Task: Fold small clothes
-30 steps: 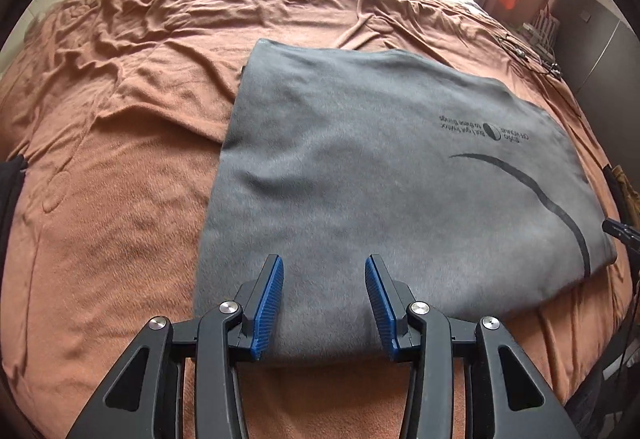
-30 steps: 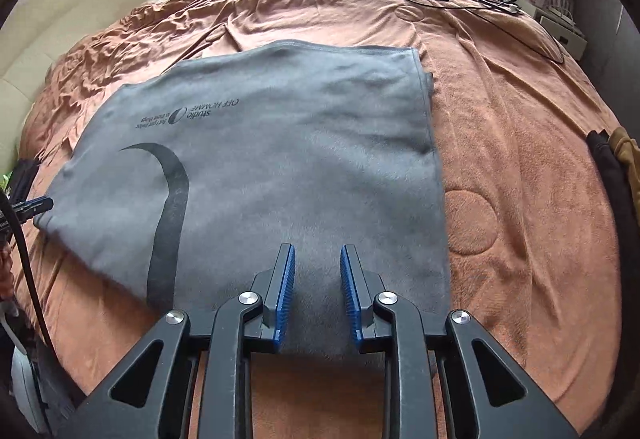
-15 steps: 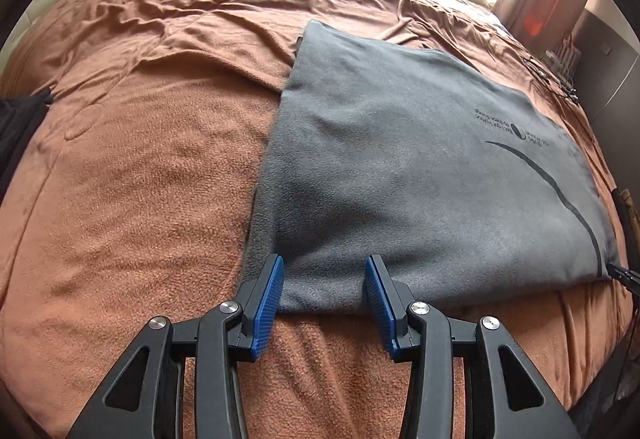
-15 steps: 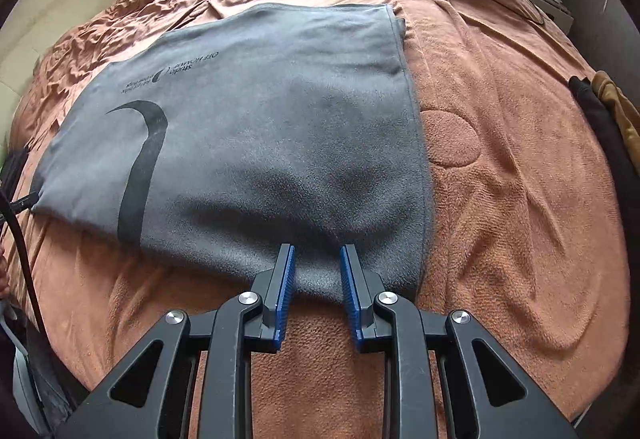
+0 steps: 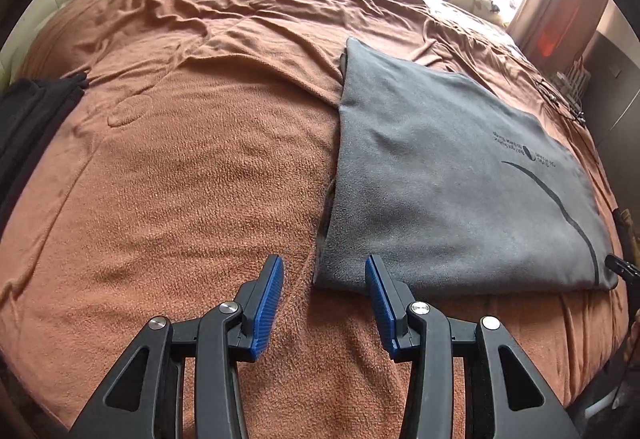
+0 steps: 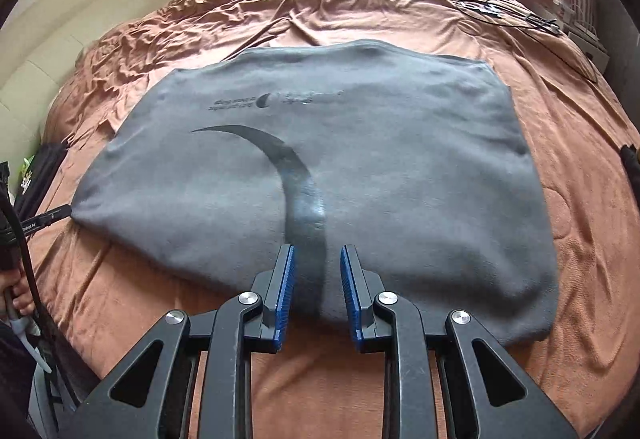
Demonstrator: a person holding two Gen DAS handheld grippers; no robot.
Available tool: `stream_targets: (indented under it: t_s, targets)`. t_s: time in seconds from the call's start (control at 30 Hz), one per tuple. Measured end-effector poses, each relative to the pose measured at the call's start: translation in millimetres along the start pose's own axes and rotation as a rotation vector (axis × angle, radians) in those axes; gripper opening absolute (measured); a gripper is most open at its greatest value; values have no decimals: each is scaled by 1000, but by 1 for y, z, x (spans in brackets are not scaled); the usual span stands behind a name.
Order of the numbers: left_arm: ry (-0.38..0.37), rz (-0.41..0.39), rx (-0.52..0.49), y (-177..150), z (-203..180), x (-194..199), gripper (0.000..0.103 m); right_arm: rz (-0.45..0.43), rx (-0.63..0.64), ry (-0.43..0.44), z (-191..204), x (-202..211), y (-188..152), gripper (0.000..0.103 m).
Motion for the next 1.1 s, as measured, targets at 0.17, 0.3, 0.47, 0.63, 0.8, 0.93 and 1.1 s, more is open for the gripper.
stream_targets:
  t_s: [0.17, 0.3, 0.47, 0.63, 0.8, 0.93, 1.1]
  targets:
    - [-37, -15, 9, 0, -1, 13, 45, 15, 34, 46, 32, -22, 8, 21]
    - [-69, -35, 26, 0, -5, 24, 45, 38, 58, 25, 41, -43, 10, 21]
    - [-120, -63, 0, 3, -30, 35, 45, 98, 23, 22, 37, -60, -4, 21]
    - [-156, -47, -52, 3, -65, 28, 45, 77, 13, 74, 29, -41, -5, 21]
    - [-176, -30, -110, 1, -97, 16, 45, 35, -39, 58, -2, -21, -15, 21]
    - [-191, -3, -142, -3, -119, 2, 42, 27, -126, 87, -27, -12, -28, 21]
    - [-228, 17, -190, -6, -150, -9, 33, 15, -205, 89, -50, 1, -43, 47]
Point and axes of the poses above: each gripper's, at about its wrist camera, not at the fingertips, and x roughly against the way its jaws point, z to its left, y to its top, the point moved 7 cm from there along -x, roughly the way its jaws point, and after that the axes turned 7 degrees about z, right-handed, at the moved point
